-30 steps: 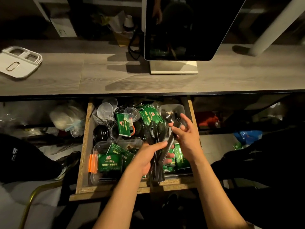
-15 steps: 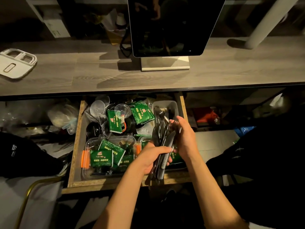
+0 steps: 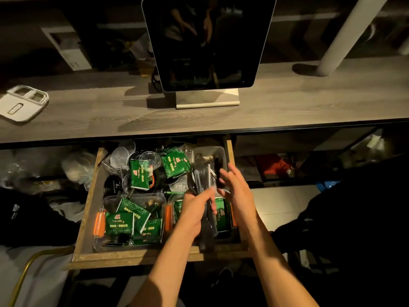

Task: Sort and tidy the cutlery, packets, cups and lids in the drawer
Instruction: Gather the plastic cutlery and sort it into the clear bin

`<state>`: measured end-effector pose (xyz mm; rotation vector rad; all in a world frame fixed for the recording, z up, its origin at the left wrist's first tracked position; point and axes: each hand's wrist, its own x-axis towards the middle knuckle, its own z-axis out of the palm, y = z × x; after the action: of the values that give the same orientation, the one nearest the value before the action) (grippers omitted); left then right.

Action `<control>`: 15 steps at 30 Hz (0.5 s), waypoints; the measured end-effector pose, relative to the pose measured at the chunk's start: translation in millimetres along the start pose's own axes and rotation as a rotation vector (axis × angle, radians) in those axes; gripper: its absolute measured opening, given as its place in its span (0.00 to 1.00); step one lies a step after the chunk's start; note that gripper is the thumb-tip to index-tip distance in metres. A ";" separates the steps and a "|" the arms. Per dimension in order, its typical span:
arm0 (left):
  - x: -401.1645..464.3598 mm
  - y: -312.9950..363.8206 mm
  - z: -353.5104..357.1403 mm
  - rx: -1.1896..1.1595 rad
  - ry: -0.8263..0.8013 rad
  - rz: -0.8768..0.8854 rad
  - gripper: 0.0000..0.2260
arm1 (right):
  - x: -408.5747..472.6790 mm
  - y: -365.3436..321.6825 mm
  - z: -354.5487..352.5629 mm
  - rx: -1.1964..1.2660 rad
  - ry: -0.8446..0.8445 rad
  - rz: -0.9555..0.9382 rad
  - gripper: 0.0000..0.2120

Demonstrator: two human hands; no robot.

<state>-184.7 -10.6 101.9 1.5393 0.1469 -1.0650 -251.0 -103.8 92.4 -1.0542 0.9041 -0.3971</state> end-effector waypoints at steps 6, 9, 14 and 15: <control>22.6 11.2 20.0 -0.100 0.119 0.159 0.18 | -10.7 27.2 -11.2 -0.104 -0.102 0.218 0.21; 38.6 13.3 31.2 -0.036 0.194 0.221 0.08 | -5.0 32.9 -0.4 -0.157 -0.100 0.213 0.22; 78.1 17.2 29.8 0.077 0.149 0.026 0.12 | 28.0 33.8 -1.2 -0.201 -0.134 0.225 0.19; 89.3 16.6 28.5 0.103 0.110 0.019 0.12 | 35.8 34.4 -1.4 -0.174 -0.153 0.250 0.17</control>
<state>-138.3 -80.3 56.5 1.6896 0.1553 -0.9863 -235.3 -112.5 46.1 -1.0982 0.9307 -0.0290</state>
